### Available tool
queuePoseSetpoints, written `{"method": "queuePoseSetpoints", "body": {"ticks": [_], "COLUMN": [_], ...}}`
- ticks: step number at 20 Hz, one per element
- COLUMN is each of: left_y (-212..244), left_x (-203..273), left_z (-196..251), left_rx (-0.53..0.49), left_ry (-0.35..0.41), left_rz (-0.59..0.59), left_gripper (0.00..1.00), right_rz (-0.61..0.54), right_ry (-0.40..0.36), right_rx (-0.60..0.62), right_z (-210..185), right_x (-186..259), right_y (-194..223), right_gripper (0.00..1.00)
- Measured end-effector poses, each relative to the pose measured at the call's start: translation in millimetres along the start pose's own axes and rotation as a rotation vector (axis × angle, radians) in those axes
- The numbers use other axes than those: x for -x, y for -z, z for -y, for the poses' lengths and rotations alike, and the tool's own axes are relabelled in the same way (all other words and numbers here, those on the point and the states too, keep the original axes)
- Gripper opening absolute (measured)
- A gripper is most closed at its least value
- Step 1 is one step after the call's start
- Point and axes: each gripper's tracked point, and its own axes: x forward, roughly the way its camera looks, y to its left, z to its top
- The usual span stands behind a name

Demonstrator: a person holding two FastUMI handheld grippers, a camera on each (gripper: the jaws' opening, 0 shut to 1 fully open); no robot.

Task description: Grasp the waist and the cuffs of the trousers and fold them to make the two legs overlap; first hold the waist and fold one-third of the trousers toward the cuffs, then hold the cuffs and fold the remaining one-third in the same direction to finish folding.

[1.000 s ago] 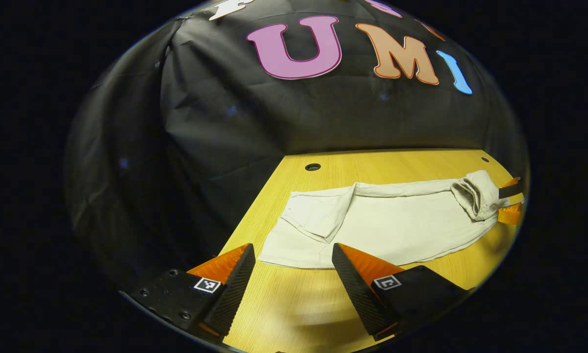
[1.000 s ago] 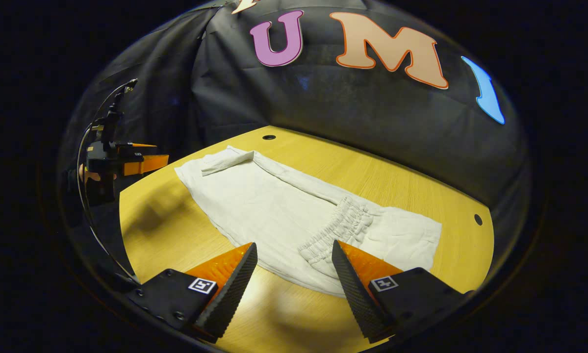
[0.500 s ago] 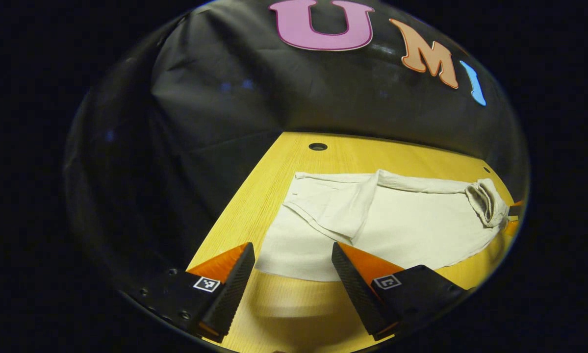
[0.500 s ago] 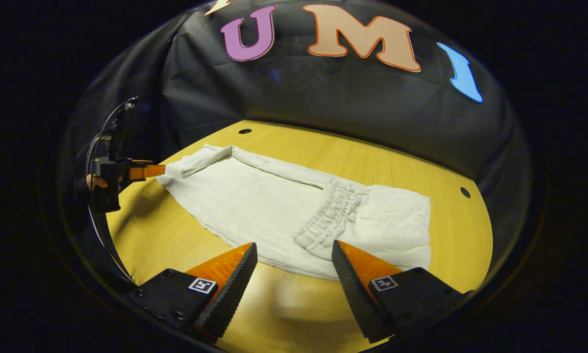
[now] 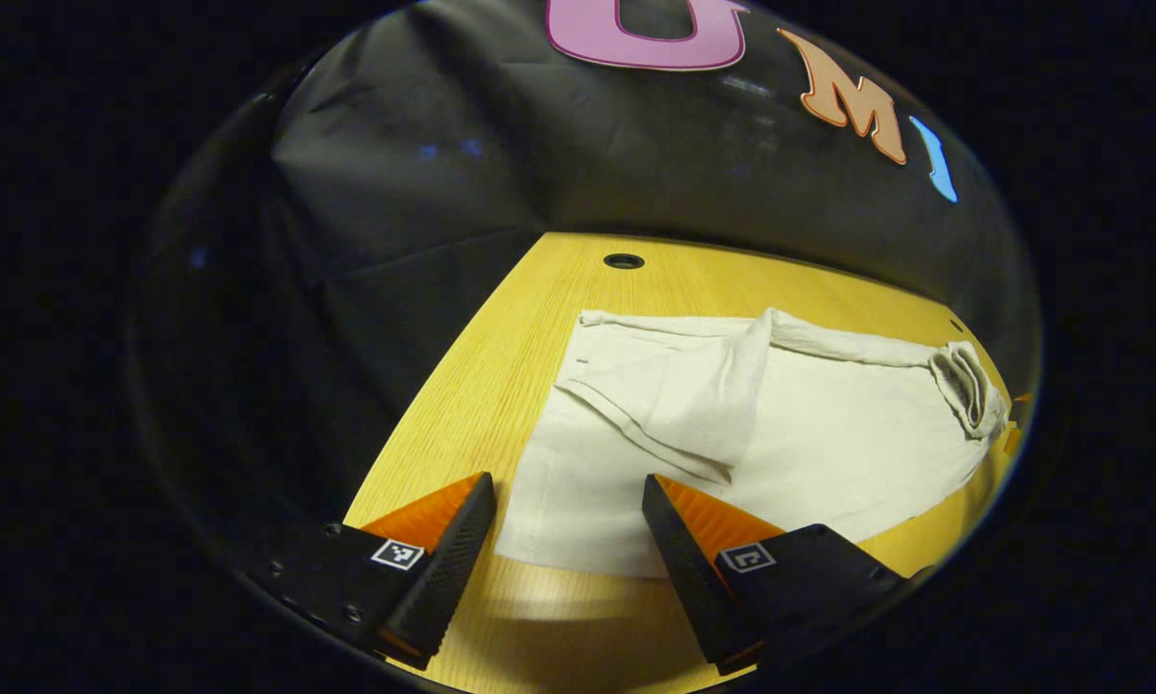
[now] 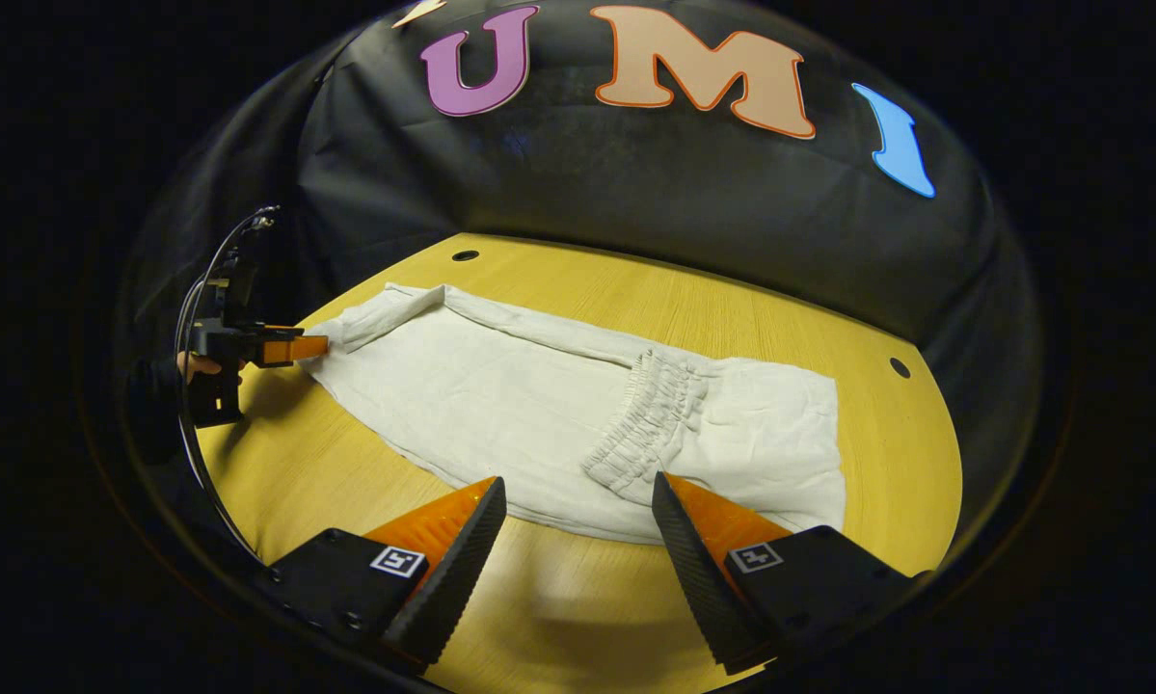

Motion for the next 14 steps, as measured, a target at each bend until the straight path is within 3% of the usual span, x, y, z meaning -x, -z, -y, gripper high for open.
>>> {"method": "queuePoseSetpoints", "body": {"ticks": [4,5,6,7,8,9,11,14], "left_y": [0,0,-1,-2,-3,-2,-2,-16], "left_x": [-1,-1,-1,-2,-2,-3,-1,9], "left_z": [13,18,23,30,32,31,33,44], "left_rx": [-0.016,-0.019,-0.020,-0.021,-0.024,-0.033,-0.023,-0.009], "left_ry": [0.026,0.036,0.052,0.068,0.069,0.059,0.032,0.027], "left_rz": [-0.022,-0.026,-0.028,-0.029,-0.034,-0.043,-0.071,-0.052], "left_gripper": [0.73,0.60,0.54,0.36,0.26,0.07,0.00,0.00], "right_rz": [-0.002,0.001,0.001,0.001,0.002,0.004,0.016,0.033], "right_ry": [0.003,0.001,0.000,-0.001,-0.002,-0.003,-0.004,0.001], "right_rx": [-0.015,-0.022,-0.028,-0.033,-0.038,-0.044,-0.053,-0.062], "right_z": [1,2,3,5,8,11,18,34], "right_x": [1,1,3,5,7,8,14,24], "right_y": [4,5,6,8,8,9,7,4], "right_gripper": [0.99,0.98,0.99,0.98,0.98,0.98,0.98,0.98]}}
